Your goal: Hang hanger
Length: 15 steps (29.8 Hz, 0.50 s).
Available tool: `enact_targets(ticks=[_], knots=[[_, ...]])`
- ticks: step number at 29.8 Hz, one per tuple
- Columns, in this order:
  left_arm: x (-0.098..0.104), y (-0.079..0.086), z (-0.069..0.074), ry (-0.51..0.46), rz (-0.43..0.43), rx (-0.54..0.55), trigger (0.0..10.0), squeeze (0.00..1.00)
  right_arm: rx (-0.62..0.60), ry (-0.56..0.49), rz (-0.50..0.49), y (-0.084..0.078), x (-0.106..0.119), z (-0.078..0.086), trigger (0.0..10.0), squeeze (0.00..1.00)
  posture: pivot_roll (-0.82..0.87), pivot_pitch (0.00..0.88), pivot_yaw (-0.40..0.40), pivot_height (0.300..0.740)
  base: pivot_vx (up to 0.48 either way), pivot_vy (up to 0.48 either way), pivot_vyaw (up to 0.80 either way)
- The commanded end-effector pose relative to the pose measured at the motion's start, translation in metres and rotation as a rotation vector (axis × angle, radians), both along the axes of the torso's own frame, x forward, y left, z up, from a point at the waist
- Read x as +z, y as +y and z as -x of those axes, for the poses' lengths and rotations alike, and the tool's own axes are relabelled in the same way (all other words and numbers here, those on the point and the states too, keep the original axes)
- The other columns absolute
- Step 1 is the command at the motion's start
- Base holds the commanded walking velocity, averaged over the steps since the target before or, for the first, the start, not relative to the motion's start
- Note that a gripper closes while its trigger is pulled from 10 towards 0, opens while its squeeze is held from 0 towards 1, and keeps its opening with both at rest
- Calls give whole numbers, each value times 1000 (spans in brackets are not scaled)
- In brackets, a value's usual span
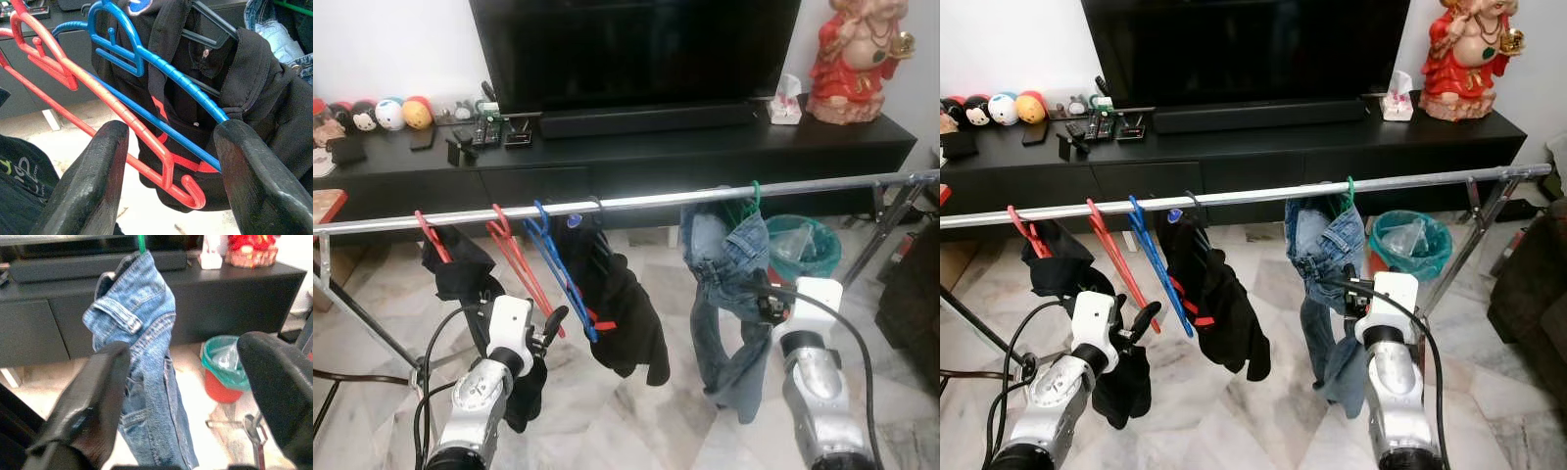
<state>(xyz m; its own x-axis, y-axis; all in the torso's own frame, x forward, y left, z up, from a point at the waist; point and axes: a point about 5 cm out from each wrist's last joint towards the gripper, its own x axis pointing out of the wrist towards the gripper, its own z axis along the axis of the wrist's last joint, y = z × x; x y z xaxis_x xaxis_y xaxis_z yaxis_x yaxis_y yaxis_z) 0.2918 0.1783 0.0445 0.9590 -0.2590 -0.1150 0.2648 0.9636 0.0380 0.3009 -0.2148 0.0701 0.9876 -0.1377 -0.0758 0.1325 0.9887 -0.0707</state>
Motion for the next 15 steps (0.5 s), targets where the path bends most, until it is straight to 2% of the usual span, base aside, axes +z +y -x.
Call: enact_targets(ticks=[1,4,5,7,8,15], knots=[[-3,2,2,19,-3,2,10000,0,25,38,-2,2,-2,-4,10000,1000,41,8,52,740,0,0,0],[-3,3,1,19,-4,2,10000,0,68,74,28,1,1,-16,10000,1000,39,8,55,740,0,0,0],[-3,3,2,20,-5,1,10000,0,83,83,35,2,2,-19,10000,906,39,8,54,740,0,0,0],[-3,2,2,21,-6,0,10000,0,97,93,46,2,2,-22,10000,906,39,8,54,740,0,0,0],[-3,2,2,21,-6,0,10000,0,95,91,47,2,4,-24,10000,0,44,9,56,740,0,0,0],[-3,3,1,21,-5,1,10000,0,73,108,55,-2,11,-38,10000,0,48,7,59,740,0,0,0]])
